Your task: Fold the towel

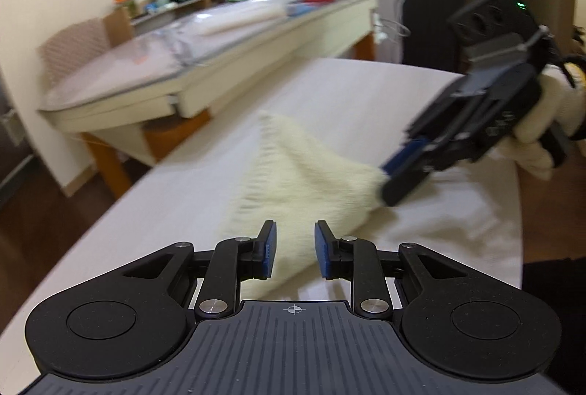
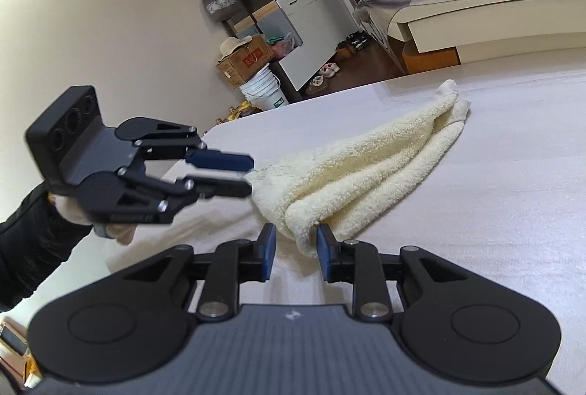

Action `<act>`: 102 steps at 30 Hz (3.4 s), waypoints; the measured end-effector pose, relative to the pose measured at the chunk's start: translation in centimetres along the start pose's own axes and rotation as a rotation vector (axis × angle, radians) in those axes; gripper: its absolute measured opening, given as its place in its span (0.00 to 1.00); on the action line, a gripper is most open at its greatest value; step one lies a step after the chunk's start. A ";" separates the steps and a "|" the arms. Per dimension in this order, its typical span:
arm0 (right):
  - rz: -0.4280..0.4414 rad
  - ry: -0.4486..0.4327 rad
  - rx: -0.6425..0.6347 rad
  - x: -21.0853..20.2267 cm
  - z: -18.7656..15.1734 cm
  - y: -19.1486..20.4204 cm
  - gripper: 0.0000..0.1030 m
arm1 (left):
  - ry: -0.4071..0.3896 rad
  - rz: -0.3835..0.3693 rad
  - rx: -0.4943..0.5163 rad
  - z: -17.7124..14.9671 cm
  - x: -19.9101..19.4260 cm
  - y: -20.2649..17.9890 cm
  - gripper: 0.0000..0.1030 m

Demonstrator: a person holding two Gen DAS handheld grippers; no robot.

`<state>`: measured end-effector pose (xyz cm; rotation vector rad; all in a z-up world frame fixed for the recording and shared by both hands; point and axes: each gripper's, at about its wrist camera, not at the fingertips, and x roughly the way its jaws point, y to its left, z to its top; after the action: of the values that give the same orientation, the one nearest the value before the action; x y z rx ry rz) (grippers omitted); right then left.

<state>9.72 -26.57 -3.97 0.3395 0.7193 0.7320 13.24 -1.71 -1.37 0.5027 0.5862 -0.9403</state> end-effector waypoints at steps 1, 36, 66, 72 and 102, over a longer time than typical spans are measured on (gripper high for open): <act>-0.003 -0.001 0.003 0.0 0.0 -0.1 0.09 | 0.014 0.000 0.009 -0.1 0.4 -0.2 0.18; -0.086 -0.066 -0.105 -3.0 1.3 -1.1 0.24 | 0.107 -0.051 -0.100 1.3 3.2 3.7 0.11; -0.155 0.077 -0.379 1.0 0.8 1.4 0.22 | 0.028 0.108 -0.168 1.6 0.5 5.5 0.27; -0.149 0.071 -0.361 0.8 0.8 1.2 0.22 | 0.003 0.097 -0.233 0.5 -2.0 5.8 0.24; -0.365 0.003 -0.332 -0.8 -1.3 5.6 0.47 | 0.081 0.334 -0.398 -2.8 -2.6 1.6 0.40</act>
<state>5.66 -23.18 -1.62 -0.0954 0.6277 0.4923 12.72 2.41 -1.46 0.2685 0.7172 -0.4704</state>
